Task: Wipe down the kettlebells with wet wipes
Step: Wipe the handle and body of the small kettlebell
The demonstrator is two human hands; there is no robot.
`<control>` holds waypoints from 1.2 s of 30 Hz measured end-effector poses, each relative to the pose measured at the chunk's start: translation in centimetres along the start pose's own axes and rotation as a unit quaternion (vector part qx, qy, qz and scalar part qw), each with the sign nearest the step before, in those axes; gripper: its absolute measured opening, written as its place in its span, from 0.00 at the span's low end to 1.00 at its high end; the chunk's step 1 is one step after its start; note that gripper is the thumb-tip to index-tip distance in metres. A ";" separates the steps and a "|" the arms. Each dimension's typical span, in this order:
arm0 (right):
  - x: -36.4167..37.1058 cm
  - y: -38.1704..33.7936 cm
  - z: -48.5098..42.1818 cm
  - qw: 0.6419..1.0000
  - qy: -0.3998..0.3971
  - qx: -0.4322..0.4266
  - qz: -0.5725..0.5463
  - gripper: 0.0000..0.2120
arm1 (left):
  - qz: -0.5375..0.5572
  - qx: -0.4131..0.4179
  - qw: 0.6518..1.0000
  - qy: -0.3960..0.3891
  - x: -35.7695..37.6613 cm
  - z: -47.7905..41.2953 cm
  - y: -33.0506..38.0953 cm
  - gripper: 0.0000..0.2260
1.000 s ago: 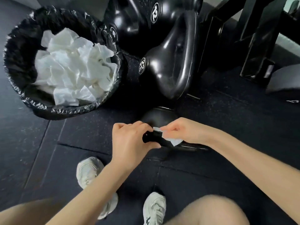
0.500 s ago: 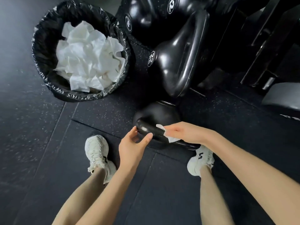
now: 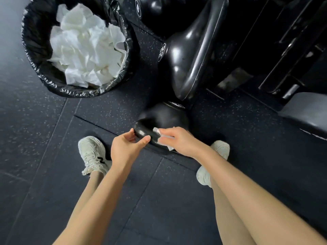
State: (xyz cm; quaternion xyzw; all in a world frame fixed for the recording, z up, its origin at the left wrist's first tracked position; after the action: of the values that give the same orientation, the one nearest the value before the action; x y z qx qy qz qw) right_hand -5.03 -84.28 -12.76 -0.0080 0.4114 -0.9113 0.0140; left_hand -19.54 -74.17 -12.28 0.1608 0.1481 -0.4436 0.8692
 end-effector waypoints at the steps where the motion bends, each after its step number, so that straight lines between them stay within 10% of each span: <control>1: 0.0 -0.1 -0.7 1.000 -0.016 -0.002 -0.016 0.13 | -0.005 -0.004 1.000 -0.002 -0.1 0.0 0.1 0.27; 8: -3.2 3.5 4.5 0.993 -0.097 0.051 0.046 0.21 | -0.030 -0.004 1.000 0.001 0.2 -0.3 -0.6 0.38; 18: -1.1 -0.1 6.8 0.969 0.231 0.009 0.085 0.18 | 0.004 0.000 1.000 -0.013 -1.0 0.6 -1.7 0.23; 23: 5.8 0.1 4.2 0.888 0.114 -0.046 0.443 0.33 | 0.148 -0.059 0.987 -0.036 -2.1 3.0 -5.7 0.11; 31: 5.7 -2.5 -1.8 0.815 0.028 -0.208 0.541 0.32 | 0.308 -0.121 0.940 -0.084 -1.9 1.3 -6.2 0.08; 36: 8.0 -5.8 -7.1 0.780 -0.115 -0.041 0.614 0.23 | 0.307 -0.100 0.941 -0.101 -2.5 -1.2 -5.0 0.09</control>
State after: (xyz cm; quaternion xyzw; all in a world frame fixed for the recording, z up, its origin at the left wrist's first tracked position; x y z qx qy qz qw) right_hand -13.27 -75.32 -13.10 0.1413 0.3610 -0.6842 0.6177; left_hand -25.20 -74.65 -13.13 0.0648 0.0464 -0.1516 0.9852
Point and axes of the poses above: each hand's wrist, its own z-axis away from the middle knuckle, its own x-axis out of the palm, y = z × x, the point moved 3 cm from there along -z, towards the middle knuckle, and after that the axes turned 14 degrees about -x, right-handed, at the moved point
